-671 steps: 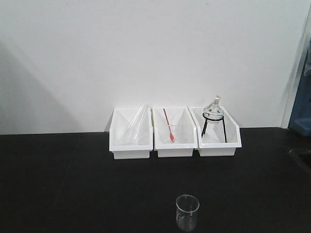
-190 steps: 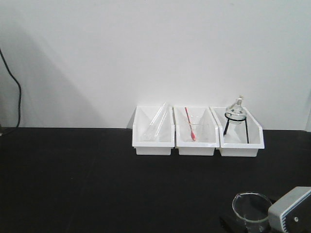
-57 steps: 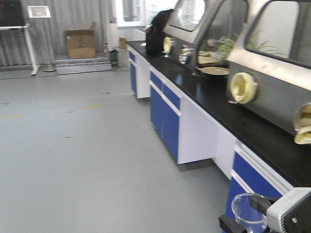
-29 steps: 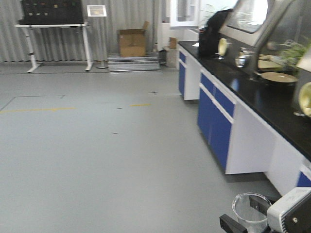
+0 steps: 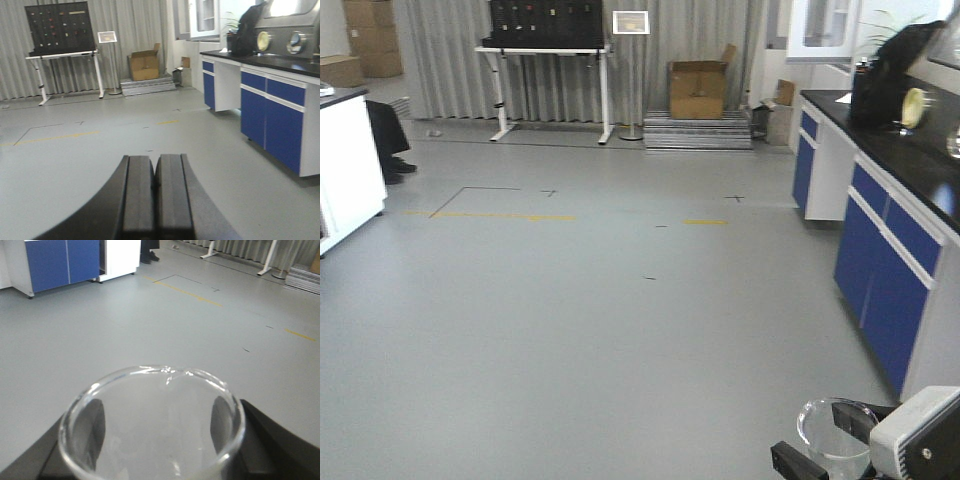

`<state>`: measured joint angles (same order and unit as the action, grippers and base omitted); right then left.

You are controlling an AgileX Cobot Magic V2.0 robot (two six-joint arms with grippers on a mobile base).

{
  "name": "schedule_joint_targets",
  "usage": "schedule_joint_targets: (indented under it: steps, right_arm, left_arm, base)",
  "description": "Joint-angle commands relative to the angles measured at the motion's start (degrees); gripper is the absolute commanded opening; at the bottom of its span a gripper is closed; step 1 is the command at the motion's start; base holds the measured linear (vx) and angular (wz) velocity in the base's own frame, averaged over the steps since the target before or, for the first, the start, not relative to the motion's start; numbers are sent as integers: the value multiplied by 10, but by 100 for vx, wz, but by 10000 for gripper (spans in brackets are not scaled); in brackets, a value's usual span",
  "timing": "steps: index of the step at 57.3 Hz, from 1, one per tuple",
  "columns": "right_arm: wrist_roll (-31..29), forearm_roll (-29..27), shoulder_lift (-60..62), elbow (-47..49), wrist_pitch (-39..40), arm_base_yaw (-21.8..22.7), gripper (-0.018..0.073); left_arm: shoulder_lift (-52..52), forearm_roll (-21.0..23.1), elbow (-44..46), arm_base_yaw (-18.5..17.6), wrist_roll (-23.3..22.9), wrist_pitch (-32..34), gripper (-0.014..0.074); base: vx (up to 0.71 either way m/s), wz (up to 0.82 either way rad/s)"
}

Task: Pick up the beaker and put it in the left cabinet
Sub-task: 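Drive away from the bench holding the beaker in the right gripper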

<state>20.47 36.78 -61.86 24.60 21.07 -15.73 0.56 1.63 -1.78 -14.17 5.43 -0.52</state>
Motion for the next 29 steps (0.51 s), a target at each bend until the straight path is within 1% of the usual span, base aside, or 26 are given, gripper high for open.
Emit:
schedule_joint_targets:
  steps: [1, 17, 29]
  right_arm:
    - [2, -8, 10, 18, 41, 2, -6]
    - [2, -8, 10, 18, 41, 2, -6]
    - [2, -8, 10, 18, 41, 2, -6]
  left_arm:
    - [11, 5, -9, -3, -2, 48, 1]
    - [11, 5, -9, -3, -2, 48, 1]
    - [11, 5, -9, -3, -2, 48, 1]
  base:
    - [17, 30]
    - [20, 22]
    - [26, 6]
